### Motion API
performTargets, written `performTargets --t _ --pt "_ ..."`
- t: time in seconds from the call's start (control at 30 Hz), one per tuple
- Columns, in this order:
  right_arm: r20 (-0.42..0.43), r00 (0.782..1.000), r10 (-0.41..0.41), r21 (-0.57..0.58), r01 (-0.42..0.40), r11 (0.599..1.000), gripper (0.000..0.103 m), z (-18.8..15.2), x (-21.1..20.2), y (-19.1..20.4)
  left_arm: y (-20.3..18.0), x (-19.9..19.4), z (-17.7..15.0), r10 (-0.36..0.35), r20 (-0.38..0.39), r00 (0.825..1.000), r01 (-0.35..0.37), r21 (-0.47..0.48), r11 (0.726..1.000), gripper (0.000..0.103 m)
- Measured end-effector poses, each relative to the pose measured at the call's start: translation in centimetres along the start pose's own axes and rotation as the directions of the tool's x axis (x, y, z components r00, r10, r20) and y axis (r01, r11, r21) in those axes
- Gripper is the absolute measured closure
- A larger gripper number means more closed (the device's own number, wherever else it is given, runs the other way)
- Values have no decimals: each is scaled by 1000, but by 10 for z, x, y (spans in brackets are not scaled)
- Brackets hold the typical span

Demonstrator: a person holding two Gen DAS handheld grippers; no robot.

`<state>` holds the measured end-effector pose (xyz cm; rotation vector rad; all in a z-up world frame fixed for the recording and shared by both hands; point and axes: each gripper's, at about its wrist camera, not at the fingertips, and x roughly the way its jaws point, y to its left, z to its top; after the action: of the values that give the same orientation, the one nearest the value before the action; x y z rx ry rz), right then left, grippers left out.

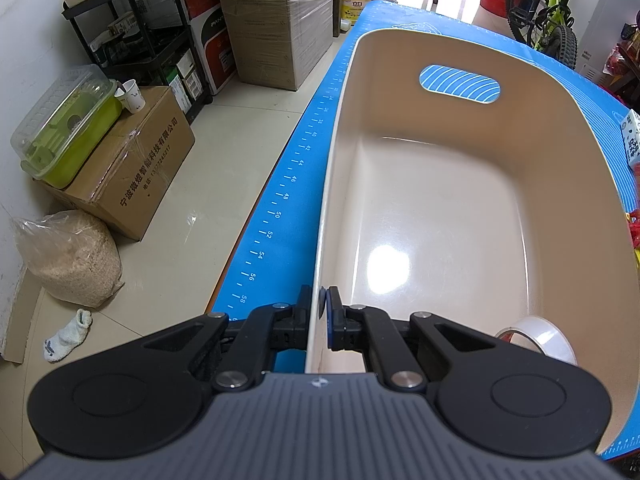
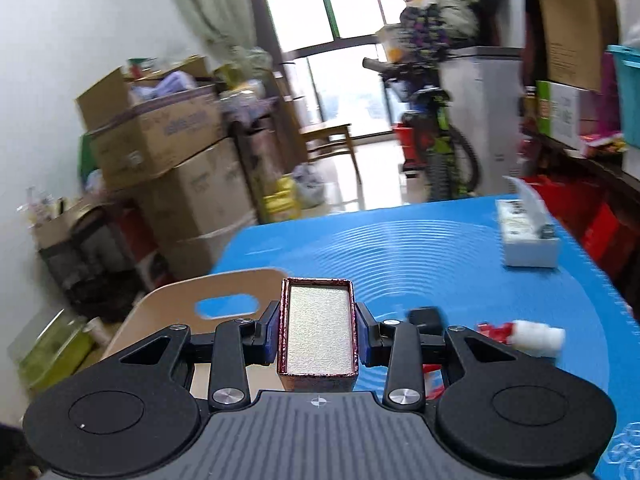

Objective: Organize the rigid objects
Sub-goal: 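Carry the red-bordered box into the basket and release it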

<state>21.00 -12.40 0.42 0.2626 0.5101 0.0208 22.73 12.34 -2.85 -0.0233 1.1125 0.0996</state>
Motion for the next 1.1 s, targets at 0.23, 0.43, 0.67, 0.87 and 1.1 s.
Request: performTargets --t 0.23,0.43,0.67,0.87,1.1 --pt "27 998 62 -111 -58 992 59 -9 -2 36 -1 -1 1 4 2 1000 -4 3 1000 94" --pt "9 994 111 -115 -109 987 59 -10 0 48 -1 -2 0 5 4 1000 -5 4 1000 94" --pt "-113 981 158 -154 -174 973 59 -26 16 67 -3 -3 0 11 5 1000 -11 5 1000 94" --pt "-243 962 126 -188 -174 967 59 -46 31 74 -3 -3 0 16 6 1000 -16 8 1000 94" --pt "-299 944 141 -173 -199 965 52 -49 37 73 -3 -3 0 17 6 1000 -17 7 1000 94"
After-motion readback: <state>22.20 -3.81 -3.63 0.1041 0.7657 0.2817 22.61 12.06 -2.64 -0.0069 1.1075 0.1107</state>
